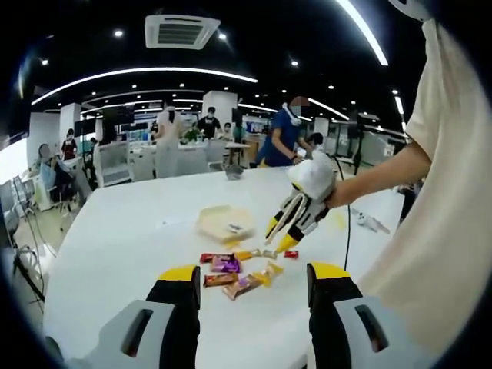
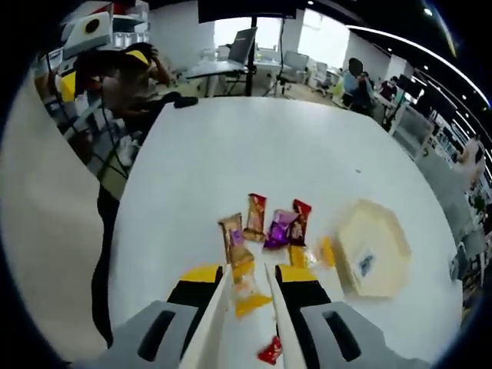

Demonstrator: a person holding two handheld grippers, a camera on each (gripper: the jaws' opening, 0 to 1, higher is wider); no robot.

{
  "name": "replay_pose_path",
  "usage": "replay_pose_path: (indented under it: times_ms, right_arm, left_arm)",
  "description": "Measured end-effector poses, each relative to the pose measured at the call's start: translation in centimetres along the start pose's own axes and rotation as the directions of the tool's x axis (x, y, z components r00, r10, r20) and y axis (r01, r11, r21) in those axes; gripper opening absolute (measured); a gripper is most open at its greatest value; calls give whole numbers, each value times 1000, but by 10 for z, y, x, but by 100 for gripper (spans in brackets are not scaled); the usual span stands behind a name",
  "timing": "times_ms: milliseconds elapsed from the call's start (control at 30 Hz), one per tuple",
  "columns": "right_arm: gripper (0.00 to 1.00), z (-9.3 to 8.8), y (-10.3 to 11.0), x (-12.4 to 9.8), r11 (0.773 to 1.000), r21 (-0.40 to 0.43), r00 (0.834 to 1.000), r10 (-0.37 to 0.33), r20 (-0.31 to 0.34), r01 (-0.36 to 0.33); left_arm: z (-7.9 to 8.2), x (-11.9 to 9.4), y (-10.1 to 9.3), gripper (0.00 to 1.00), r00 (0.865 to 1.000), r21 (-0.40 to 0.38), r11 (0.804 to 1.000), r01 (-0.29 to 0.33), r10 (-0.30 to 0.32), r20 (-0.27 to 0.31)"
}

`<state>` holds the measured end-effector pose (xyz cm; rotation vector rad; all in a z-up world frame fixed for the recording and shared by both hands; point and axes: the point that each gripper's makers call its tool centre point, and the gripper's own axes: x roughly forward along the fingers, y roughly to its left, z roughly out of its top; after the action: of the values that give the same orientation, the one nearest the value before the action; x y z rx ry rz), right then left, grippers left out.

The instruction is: Place the target food into the container with the food tongs after gripping and lifting it, then release it inside without dropping or visibly crushing the food.

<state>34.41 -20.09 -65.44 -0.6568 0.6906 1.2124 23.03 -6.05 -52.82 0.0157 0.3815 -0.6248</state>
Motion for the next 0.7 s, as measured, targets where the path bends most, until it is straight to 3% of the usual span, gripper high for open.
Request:
replay_pose_path:
  times_ms: [500,633,700]
  right_arm:
    - [27,-15,6,18,995,-71,995,60,-84,-66]
    - [27,-22,2,23,996,-17,992,83,-94,-85]
    - [27,-24,0,23,996,-34,991,82,-106,-86]
  left_arm:
    - [-9,-6,6,57,1000,-30,999,-24,24,-11]
    - [-10,-6,7,57,999,-35,999,-29,29,-14]
    - [-10,-6,8,57,999,-37,999,-31,31,-15]
